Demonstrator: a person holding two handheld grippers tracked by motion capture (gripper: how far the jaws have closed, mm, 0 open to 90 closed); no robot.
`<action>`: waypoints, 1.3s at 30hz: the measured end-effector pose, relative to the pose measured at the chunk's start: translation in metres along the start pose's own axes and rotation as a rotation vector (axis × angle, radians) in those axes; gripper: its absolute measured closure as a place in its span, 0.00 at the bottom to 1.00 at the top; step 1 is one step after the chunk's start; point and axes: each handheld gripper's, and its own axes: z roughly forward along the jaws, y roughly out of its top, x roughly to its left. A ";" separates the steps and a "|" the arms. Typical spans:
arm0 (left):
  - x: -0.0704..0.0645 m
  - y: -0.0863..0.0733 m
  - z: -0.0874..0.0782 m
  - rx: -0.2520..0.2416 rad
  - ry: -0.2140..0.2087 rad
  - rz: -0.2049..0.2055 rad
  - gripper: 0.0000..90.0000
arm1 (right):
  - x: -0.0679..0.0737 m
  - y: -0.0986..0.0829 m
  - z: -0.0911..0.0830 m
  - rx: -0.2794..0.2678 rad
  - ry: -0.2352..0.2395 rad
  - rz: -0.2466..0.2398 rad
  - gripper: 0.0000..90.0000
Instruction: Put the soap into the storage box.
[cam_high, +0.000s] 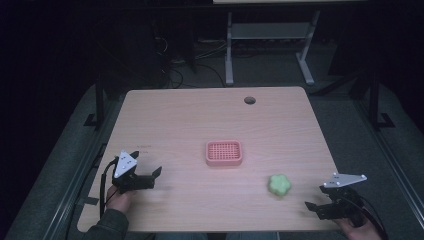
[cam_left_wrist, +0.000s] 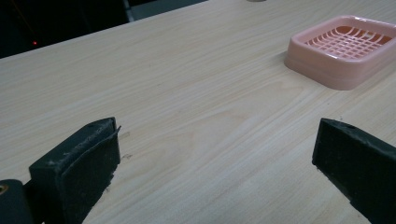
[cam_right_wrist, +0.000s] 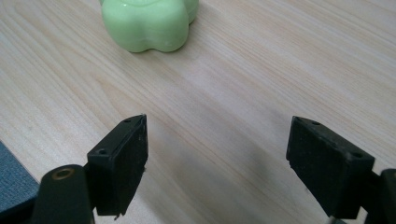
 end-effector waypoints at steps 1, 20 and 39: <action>0.000 0.000 0.000 0.000 0.000 0.000 0.00 | 0.000 0.000 0.000 0.004 0.003 -0.001 0.23; -0.003 0.001 -0.002 -0.011 -0.018 0.013 0.00 | 0.010 0.014 0.007 0.018 0.014 -0.052 0.22; -0.003 0.001 -0.002 -0.014 -0.017 0.016 0.00 | 0.021 0.043 0.007 0.052 0.010 -0.145 0.22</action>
